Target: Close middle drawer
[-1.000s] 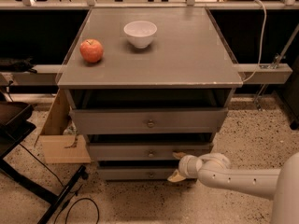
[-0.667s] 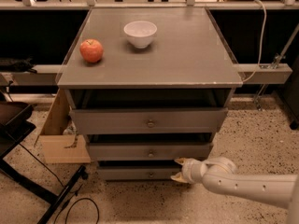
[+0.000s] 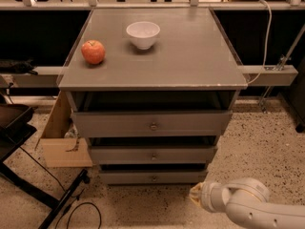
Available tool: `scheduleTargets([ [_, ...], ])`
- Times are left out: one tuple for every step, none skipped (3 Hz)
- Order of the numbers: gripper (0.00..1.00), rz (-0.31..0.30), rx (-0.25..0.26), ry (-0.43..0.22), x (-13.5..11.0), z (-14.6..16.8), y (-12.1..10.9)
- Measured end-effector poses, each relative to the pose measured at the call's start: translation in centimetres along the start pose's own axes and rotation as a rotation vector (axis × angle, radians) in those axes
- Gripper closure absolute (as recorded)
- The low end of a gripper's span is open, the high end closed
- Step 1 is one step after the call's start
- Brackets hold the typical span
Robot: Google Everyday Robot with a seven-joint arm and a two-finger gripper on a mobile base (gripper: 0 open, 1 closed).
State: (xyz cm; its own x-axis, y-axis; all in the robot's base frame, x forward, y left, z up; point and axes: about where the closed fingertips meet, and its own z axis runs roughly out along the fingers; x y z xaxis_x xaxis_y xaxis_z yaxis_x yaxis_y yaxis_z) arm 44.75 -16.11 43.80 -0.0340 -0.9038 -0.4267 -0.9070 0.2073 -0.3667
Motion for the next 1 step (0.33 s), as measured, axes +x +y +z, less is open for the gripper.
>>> scheduleTargets([
  [1.0, -0.06, -0.002, 0.056, -0.4, -5.92, 2.8],
])
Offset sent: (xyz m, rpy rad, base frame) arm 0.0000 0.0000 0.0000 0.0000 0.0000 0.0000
